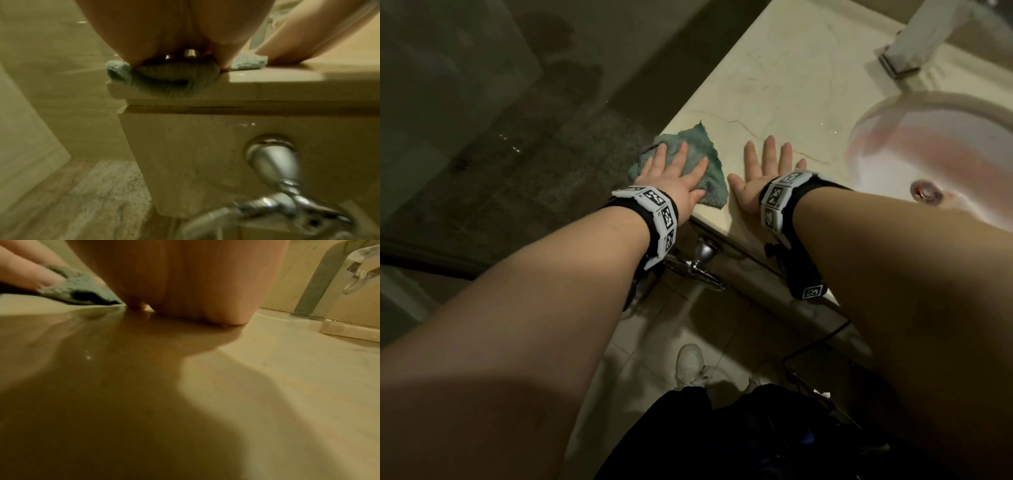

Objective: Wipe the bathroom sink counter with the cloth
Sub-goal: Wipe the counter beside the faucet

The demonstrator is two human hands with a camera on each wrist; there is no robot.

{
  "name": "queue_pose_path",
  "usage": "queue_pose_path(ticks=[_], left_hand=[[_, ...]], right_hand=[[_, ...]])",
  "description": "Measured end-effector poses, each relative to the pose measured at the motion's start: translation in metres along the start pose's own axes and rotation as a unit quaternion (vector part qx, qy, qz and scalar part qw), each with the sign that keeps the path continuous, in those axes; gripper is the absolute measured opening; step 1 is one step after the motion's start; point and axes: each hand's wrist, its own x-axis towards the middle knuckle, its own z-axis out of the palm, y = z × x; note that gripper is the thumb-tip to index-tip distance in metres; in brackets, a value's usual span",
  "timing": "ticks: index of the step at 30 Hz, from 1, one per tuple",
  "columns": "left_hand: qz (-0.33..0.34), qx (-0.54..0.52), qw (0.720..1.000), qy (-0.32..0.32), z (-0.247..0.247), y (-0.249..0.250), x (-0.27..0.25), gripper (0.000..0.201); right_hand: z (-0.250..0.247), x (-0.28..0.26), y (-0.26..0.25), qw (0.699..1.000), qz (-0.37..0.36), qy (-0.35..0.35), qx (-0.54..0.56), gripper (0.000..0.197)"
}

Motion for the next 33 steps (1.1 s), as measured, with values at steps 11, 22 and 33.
queue_pose_path(ticks=[11,22,33], left_hand=[[-0.014,0.012,1.0,0.001,-0.02,-0.003,0.019,0.055],[-0.021,0.01,1.0,-0.008,-0.005,-0.022,-0.014,0.055],[-0.016,-0.104,0.994,-0.031,-0.025,0.002,-0.032,0.039]], right_hand=[[-0.006,-0.003,-0.004,1.0,0.01,-0.014,0.014,0.069],[-0.009,-0.005,-0.003,1.0,0.009,-0.019,-0.005,0.068],[-0.019,-0.015,-0.001,0.999,0.006,-0.032,-0.02,0.068]])
